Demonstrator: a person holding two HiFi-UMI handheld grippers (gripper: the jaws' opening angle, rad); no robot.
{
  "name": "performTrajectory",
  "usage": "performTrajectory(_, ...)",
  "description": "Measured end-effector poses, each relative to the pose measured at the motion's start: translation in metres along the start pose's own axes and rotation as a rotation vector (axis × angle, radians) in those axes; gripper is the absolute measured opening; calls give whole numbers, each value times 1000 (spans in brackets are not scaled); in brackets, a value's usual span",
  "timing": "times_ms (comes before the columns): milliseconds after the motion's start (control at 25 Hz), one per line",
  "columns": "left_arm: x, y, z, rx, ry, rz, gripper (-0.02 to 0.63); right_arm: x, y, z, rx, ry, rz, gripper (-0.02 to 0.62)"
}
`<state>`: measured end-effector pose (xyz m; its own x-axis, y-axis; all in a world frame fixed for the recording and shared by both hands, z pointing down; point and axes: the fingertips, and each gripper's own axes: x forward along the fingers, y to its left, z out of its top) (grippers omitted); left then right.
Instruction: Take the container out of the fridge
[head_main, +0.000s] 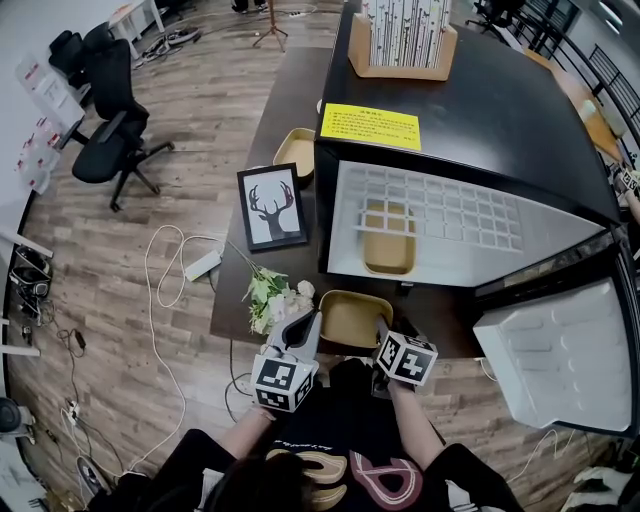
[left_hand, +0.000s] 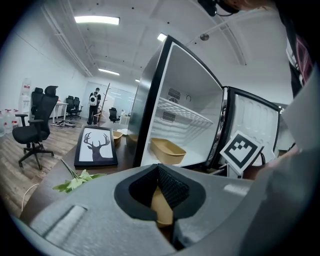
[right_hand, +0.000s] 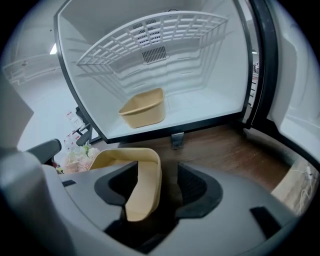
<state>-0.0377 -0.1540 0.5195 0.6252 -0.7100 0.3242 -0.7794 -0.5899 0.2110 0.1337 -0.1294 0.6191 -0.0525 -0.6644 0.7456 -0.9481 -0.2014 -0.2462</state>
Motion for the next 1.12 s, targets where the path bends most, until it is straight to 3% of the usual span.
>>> performTrajectory(200,3,0,1,0,0,-4,9,-14,3,29,-7,-92,-6,265)
performTrajectory(480,4,1,5,8,-16,5,9,-25,5,68,60,-190,16,264)
performTrajectory(1120,15,12,16,8,-29,57,9,0,-8,138,47,-244,-5,229)
